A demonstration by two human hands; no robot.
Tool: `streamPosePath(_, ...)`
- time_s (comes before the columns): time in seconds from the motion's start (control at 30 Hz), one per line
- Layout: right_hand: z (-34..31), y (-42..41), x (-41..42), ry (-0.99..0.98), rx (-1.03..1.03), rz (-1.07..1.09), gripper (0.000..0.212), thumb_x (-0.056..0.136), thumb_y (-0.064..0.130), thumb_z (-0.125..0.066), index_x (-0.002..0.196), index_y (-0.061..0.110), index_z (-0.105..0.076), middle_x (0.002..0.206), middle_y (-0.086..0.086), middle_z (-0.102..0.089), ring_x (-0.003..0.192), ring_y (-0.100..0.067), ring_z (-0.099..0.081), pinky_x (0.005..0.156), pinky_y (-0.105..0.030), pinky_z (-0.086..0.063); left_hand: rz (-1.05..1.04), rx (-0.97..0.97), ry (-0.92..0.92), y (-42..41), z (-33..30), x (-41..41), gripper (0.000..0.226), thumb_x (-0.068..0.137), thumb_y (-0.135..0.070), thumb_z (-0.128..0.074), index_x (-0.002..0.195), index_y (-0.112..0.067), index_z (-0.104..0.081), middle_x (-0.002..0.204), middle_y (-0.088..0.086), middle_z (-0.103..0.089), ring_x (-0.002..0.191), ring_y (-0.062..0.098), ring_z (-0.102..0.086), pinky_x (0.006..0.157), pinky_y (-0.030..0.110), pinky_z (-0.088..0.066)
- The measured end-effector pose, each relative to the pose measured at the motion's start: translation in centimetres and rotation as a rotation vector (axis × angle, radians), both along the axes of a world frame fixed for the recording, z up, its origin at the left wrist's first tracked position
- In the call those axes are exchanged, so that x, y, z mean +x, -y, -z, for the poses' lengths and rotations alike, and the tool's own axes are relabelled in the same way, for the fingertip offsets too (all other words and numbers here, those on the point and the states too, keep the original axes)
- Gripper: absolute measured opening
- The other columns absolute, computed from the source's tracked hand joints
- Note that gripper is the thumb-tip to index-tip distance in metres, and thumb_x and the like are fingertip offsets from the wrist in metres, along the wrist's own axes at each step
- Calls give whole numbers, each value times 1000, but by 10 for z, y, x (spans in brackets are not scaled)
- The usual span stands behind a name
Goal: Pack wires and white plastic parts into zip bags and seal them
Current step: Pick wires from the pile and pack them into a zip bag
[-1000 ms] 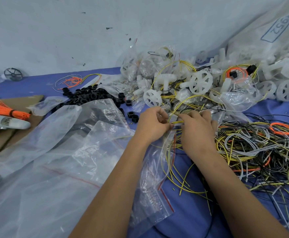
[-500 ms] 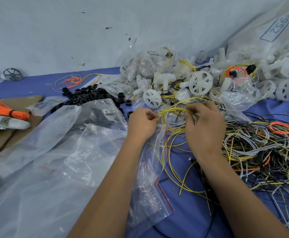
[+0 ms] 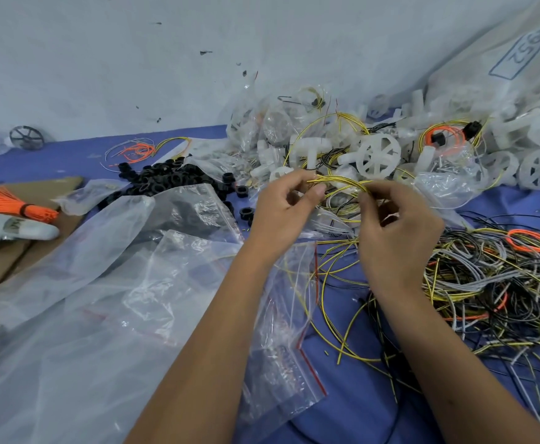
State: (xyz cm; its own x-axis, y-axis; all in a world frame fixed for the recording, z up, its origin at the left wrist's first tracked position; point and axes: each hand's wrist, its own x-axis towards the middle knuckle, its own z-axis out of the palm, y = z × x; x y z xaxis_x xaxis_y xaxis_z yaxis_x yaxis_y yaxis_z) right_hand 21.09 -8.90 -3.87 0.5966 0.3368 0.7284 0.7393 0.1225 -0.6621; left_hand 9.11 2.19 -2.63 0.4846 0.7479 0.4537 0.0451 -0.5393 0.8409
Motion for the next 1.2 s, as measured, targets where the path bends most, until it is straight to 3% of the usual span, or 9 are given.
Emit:
streamPosePath(0.13,0,0,-1,43,1,-21,7,93,19,-70,98,15,-73,89,6,-69,74,-14,-63,68,-37,-52,17,-19,-5,-3,0,-2,12,96,-16,-71,106,-10,-72,95,11,-72,74,29,-62,74,43,-54)
streamPosePath(0.23,1,0,0,-2,-10,-1,9,94,20,-69,97,13,-74,87,3,-71,76,-14,-64,70,-34,-52,66,-73,-166,-5,7,-5,32,88,-15,-79,116,-16,-65,101,-1,-68,69,13,-60,73,25,-53)
streamPosePath(0.37,-1,0,4,-170,63,57,12,94,30,-68,92,19,-69,79,7,-67,73,-9,-64,70,-36,-52,135,-82,-320,-3,19,-4,29,85,-10,-82,111,-12,-68,100,2,-74,85,23,-71,87,41,-59)
streamPosePath(0.47,0,-2,8,-331,119,36,13,95,36,-64,92,23,-62,79,-4,-68,71,-27,-67,67,-47,-54,68,-55,-309,-2,21,0,2,92,-13,-75,93,-12,-76,78,5,-76,78,26,-72,77,44,-59)
streamPosePath(0.6,-3,-3,14,-508,199,27,12,94,31,-68,86,28,-60,82,-16,-68,71,-44,-65,62,-52,-54,129,-210,-317,-7,21,-4,24,93,-8,-72,73,-20,-70,62,-4,-72,55,5,-63,55,19,-49)
streamPosePath(0.77,-3,-3,17,-624,249,42,14,93,29,-67,83,31,-57,79,-10,-63,65,-39,-60,57,-53,-54,61,-404,-319,-10,20,-12,20,93,-9,-71,74,-17,-69,63,0,-72,50,8,-59,44,17,-42)
streamPosePath(0.93,-5,-2,16,-622,296,-9,12,93,29,-67,85,29,-57,78,-12,-62,58,-25,-56,55,-52,-53,-208,-596,-124,-14,13,-16,17,92,-16,-72,78,-11,-65,67,5,-68,50,12,-56,48,22,-45)
streamPosePath(1.07,-6,-2,14,-589,273,-22,12,95,31,-64,85,28,-60,79,-14,-66,64,-30,-57,59,-50,-53,-336,-217,-523,-20,-6,-27,47,89,-43,-74,64,-16,-45,67,10,-53,60,21,-48,63,33,-40)
streamPosePath(1.2,-6,-3,12,-573,215,-60,15,98,25,-63,82,24,-64,74,-14,-68,59,-18,-57,55,-35,-47,25,-216,-924,-6,-40,-29,60,77,-70,-74,77,-15,-49,65,2,-50,58,22,-44,58,29,-37)
